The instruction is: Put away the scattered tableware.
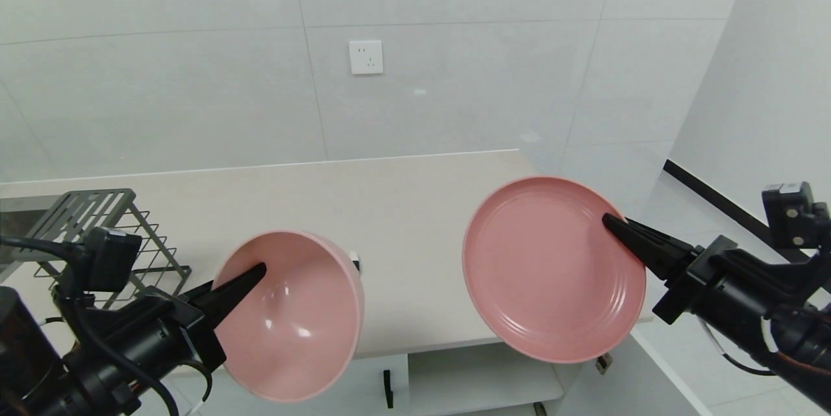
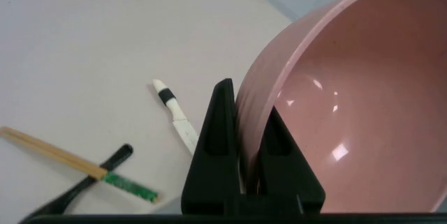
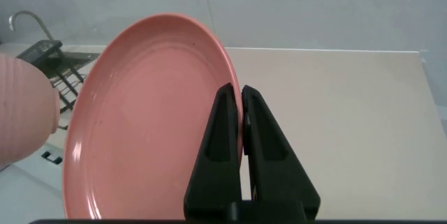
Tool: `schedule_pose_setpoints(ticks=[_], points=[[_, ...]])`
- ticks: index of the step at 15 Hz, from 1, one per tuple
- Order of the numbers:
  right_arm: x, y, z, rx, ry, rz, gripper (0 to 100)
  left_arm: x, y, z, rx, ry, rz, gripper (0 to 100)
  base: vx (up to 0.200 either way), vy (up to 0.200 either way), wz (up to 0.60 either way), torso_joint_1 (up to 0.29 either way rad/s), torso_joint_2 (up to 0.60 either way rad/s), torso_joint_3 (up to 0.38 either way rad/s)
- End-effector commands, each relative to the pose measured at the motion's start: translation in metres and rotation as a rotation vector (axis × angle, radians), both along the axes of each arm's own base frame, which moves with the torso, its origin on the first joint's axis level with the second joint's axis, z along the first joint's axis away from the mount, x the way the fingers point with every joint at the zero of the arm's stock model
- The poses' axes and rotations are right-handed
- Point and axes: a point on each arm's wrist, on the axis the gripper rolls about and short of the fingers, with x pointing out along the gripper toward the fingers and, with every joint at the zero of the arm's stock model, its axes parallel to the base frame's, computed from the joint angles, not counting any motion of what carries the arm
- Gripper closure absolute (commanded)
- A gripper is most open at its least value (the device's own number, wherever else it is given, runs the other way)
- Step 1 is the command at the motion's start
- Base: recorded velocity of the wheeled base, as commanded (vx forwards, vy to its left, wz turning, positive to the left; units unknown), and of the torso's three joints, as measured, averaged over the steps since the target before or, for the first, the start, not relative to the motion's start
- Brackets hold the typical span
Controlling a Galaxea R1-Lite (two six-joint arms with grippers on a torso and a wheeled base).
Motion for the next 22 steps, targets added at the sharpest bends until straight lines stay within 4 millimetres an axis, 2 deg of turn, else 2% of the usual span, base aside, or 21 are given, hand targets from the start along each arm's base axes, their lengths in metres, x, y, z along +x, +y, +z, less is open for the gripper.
schedule_pose_setpoints(ticks=[1,3,6,9,15,22], points=[[-0.0002,0.0006,0.0008,0.002,-0.005,0.004,100,0.0006,-0.0004,-0.0014,0.005,0.009,-0.002,100,-0.2,0.0,0.0,-0.017,0.0,0.007],[-0.0006,0.0008,0.0011,0.003,-0.006,0.005,100,0.0007,-0.0005,-0.0018,0.005,0.012,-0.002,100,-0.2,0.0,0.0,-0.01,0.0,0.007],[-0.0006,0.0008,0.0005,0.001,-0.003,0.005,100,0.0,-0.0015,-0.0019,0.007,0.013,-0.01,100,0.0,0.0,0.0,0.0,0.0,0.0],[-0.0007,0.0004,0.0003,0.001,-0.002,0.004,100,-0.0004,-0.0016,-0.0014,0.005,0.01,-0.012,100,0.0,0.2,0.0,0.004,0.0,0.007],[-0.0019,-0.0006,-0.0021,-0.031,-0.009,0.0,100,0.0,-0.0017,-0.0034,0.048,0.004,-0.014,100,0.0,0.0,0.0,0.0,0.0,0.0],[-0.0026,-0.001,-0.0035,-0.036,-0.003,0.0,100,0.0001,-0.0015,-0.0049,0.055,0.016,-0.014,100,0.0,0.0,0.0,-0.168,0.34,0.164]])
